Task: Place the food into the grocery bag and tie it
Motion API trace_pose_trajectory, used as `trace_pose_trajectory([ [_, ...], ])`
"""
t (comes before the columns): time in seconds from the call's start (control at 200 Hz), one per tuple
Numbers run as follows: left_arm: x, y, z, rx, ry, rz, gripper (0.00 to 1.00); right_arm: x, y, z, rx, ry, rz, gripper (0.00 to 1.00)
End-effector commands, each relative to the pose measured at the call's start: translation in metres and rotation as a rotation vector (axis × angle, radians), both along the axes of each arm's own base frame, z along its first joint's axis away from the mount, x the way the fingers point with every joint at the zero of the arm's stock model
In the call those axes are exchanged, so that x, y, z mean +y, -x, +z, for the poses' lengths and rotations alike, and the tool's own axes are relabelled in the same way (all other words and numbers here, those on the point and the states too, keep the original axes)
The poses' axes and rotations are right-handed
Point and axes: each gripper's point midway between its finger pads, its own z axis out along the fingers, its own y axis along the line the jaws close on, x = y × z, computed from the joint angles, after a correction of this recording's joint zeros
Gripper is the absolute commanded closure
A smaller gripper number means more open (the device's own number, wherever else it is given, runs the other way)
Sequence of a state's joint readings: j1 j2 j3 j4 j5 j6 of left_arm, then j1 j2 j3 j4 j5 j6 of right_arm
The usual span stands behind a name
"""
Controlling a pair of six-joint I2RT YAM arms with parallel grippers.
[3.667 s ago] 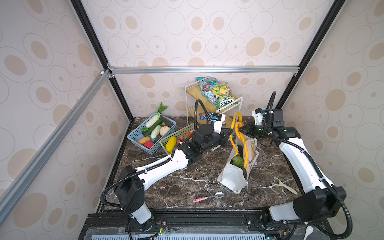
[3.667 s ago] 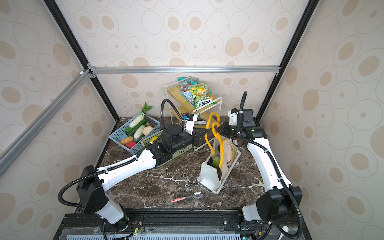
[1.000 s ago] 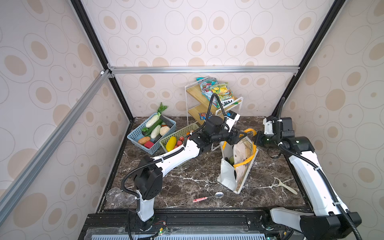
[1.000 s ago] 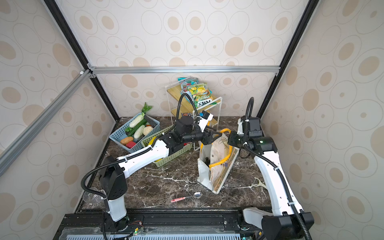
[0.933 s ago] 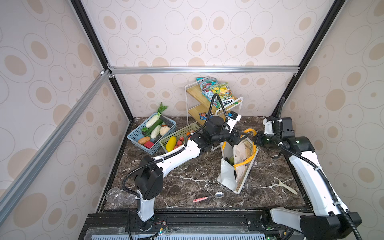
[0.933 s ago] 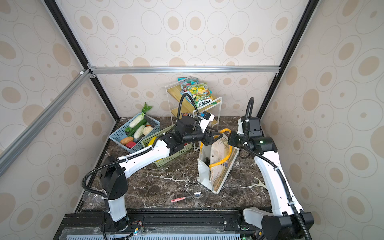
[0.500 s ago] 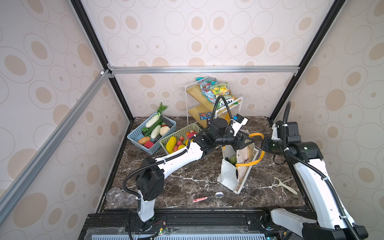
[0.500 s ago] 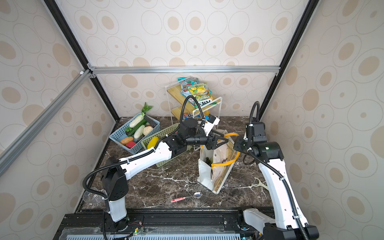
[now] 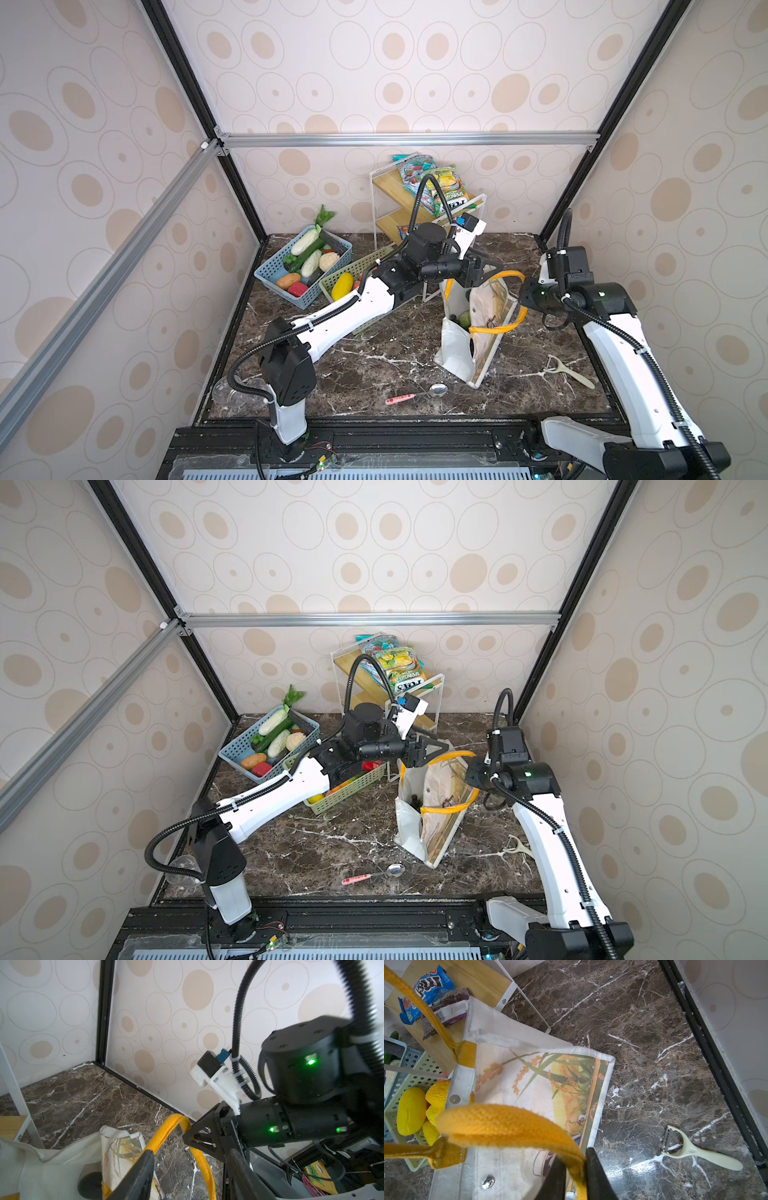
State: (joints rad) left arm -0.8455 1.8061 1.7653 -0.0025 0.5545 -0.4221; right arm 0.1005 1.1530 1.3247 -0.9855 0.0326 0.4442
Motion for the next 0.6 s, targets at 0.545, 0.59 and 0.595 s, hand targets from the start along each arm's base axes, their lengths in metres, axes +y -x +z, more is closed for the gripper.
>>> trace_pose_trajectory([
  [0.545, 0.138, -0.087, -0.009, -0.020, -0.265, 0.640, 0.59, 0.011, -0.024, 0.030, -0.065, -0.034, 0.048, 0.80],
  [0.59, 0.136, -0.090, -0.019, -0.013, -0.290, 0.636, 0.63, 0.011, -0.024, 0.030, -0.066, -0.034, 0.048, 0.80],
  [0.595, 0.136, -0.090, -0.020, -0.013, -0.291, 0.636, 0.63, 0.011, -0.024, 0.031, -0.066, -0.035, 0.049, 0.80],
])
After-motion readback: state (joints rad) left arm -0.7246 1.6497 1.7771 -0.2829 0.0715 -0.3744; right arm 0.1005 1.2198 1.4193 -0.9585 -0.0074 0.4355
